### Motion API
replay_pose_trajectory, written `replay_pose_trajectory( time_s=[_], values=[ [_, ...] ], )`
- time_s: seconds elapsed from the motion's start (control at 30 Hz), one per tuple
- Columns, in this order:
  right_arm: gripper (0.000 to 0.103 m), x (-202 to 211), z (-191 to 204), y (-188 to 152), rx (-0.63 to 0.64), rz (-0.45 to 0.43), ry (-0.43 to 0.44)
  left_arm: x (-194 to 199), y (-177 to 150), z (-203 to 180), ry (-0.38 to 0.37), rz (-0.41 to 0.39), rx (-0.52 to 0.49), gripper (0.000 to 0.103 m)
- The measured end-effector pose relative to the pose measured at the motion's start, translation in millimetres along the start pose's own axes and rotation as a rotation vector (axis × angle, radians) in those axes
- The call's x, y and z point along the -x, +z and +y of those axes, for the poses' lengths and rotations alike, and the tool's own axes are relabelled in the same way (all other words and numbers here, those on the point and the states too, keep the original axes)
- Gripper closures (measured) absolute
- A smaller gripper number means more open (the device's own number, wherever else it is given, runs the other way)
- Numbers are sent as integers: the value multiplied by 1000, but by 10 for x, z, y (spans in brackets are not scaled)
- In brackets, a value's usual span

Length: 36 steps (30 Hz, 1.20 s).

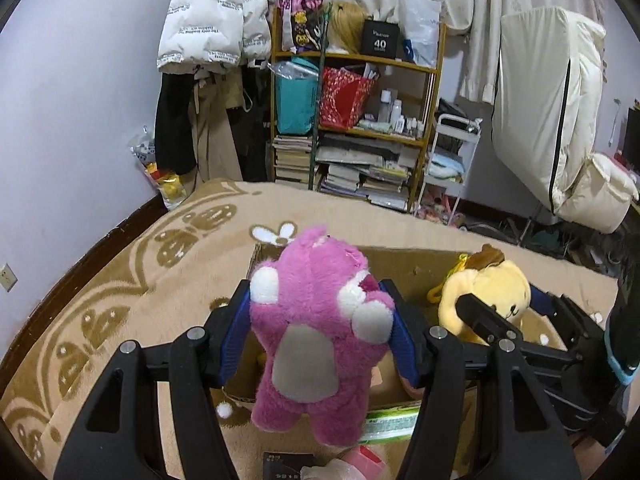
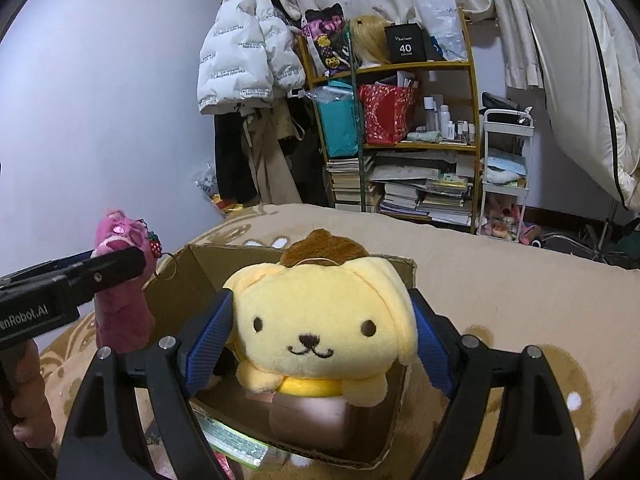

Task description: Organize soft objects

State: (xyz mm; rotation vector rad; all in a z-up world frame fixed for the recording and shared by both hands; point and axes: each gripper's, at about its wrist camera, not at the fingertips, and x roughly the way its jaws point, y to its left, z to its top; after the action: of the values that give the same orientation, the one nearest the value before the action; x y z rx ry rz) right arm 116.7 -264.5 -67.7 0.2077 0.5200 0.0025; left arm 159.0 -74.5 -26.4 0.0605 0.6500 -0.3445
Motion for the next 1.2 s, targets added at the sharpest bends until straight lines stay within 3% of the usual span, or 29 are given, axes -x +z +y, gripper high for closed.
replay_pose_trajectory(
  time_s=[0.9,1.0,1.2],
  values=[
    [7,98,76,-66,37,37,-2,-14,-30,44,42,124,-13,34],
    [1,233,83,-64,35,26,-12,85,-13,74,38,124,-9,22],
    [0,494,106,-76,26,39,-11,328,-1,169,45,108,19,10]
  ],
)
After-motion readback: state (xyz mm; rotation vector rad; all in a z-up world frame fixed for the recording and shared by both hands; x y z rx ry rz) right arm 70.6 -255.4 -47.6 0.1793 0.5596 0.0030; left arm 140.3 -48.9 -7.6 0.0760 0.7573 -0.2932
